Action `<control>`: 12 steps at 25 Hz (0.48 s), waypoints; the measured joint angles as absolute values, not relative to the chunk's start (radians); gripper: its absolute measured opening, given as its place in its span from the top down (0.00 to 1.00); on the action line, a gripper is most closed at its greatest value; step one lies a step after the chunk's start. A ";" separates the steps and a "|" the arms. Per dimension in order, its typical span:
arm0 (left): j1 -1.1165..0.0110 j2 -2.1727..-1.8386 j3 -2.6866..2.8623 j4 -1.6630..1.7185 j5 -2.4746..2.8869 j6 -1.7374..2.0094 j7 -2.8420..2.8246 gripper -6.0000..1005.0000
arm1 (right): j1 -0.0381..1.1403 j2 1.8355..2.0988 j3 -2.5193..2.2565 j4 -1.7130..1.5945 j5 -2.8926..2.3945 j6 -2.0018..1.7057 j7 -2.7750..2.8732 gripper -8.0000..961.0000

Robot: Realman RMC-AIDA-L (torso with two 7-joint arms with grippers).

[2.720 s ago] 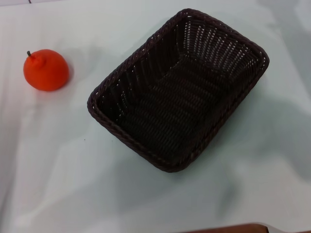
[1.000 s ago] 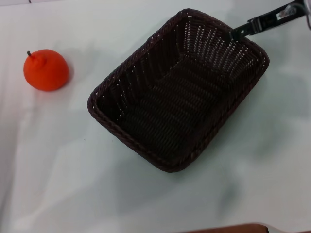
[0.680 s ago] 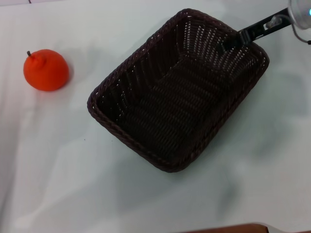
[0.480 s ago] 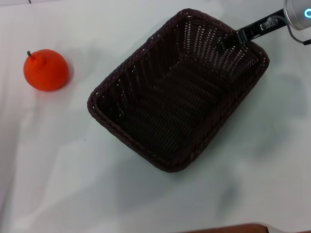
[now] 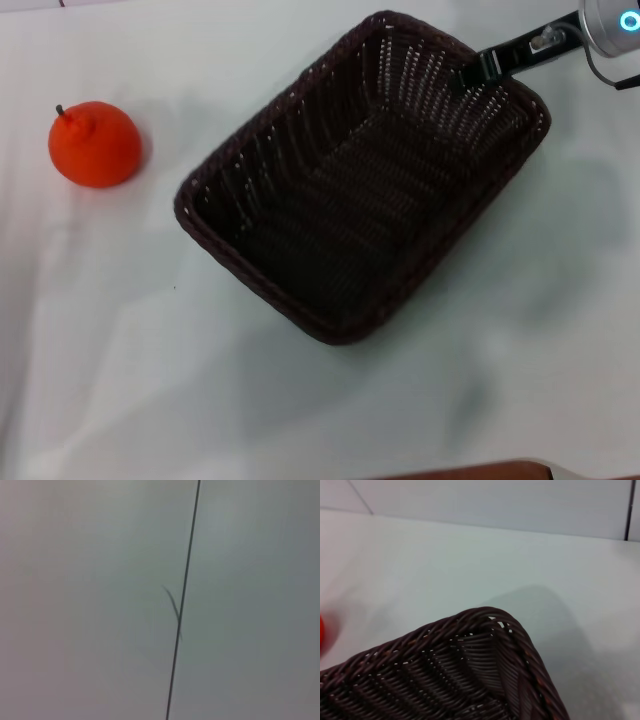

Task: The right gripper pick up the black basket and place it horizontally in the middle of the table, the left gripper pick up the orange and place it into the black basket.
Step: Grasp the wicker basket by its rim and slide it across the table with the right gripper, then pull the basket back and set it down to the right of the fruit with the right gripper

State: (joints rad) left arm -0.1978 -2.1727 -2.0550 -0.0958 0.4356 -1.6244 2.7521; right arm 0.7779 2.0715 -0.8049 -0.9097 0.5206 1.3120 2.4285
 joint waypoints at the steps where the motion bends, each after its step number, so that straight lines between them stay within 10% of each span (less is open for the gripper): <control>1: -0.198 -2.172 -2.057 -0.097 0.435 -1.625 2.752 0.22 | 0.775 2.076 -0.805 -0.922 0.520 1.316 2.447 0.70; 12: -0.223 -2.167 -2.115 -0.125 0.429 -1.584 2.788 0.22 | 0.566 2.098 -0.938 -1.170 0.644 1.367 2.840 0.76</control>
State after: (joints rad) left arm -0.2227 -2.1672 -2.1153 -0.1252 0.4287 -1.5845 2.7883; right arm 0.5663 2.0983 -0.9376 -1.1697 0.6438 1.3667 2.8398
